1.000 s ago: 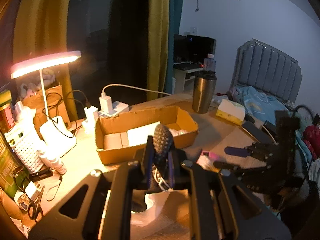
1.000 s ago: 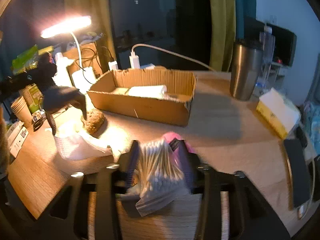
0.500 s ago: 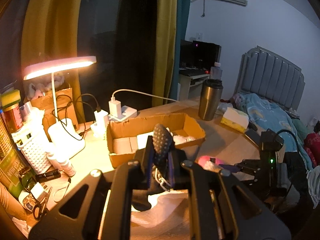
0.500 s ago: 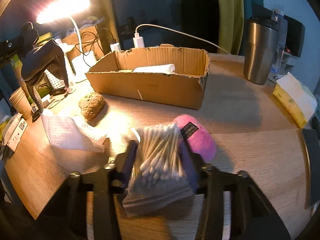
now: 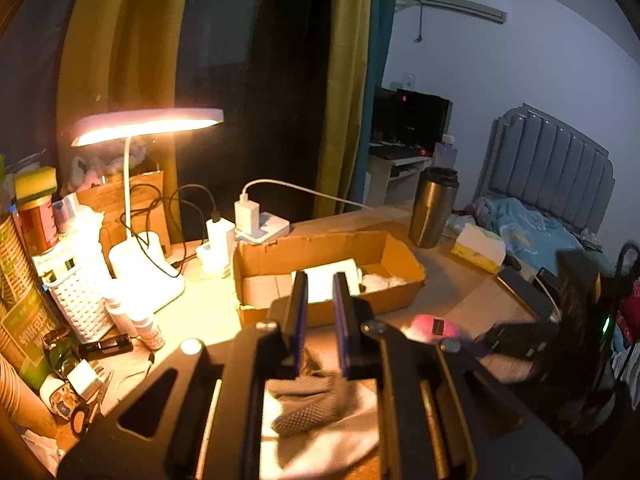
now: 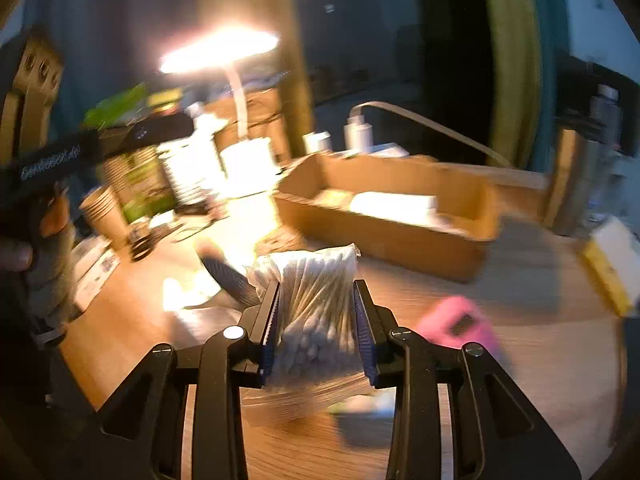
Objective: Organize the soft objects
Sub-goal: 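Hold the cotton swab bag with the right gripper while the left gripper carries the glove, then carry the swab bag into the box with the right gripper while the left gripper carries the glove over it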
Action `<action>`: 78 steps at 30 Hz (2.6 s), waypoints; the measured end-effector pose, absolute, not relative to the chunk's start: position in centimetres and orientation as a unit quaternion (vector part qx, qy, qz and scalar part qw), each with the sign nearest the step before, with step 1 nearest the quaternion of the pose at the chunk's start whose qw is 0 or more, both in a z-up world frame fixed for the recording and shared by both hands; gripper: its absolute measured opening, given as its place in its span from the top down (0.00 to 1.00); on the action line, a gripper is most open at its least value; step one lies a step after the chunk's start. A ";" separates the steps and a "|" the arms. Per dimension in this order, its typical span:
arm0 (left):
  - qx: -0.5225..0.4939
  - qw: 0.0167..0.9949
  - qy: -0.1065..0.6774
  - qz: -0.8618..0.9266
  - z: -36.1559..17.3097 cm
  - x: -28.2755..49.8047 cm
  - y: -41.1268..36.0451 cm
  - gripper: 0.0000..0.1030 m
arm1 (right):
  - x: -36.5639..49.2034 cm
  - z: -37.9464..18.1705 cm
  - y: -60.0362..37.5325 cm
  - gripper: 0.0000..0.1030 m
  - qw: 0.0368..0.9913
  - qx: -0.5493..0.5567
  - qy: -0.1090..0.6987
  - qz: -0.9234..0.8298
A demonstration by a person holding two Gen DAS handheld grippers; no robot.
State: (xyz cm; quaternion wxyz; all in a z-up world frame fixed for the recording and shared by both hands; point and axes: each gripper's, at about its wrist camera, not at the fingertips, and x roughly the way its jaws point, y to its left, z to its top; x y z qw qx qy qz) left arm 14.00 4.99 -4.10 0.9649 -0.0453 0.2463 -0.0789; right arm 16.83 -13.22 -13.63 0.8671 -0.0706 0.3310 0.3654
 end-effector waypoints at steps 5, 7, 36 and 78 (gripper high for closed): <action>-0.043 0.954 0.282 -0.090 -5.8 14.4 5.8 0.87 | 16.7 -16.7 -9.4 0.65 0.839 -0.088 0.369 0.389; -0.035 0.945 0.312 -0.097 -7.3 14.9 5.6 0.86 | 16.7 -17.1 -9.0 0.65 0.837 -0.093 0.373 0.389; 0.012 0.879 0.452 -0.152 -18.5 20.0 1.1 0.66 | 16.4 -19.7 -10.9 0.65 0.831 -0.128 0.401 0.363; -0.043 0.953 0.272 -0.125 -3.4 17.9 5.2 0.79 | 19.1 -10.9 -12.5 0.65 0.880 -0.109 0.318 0.335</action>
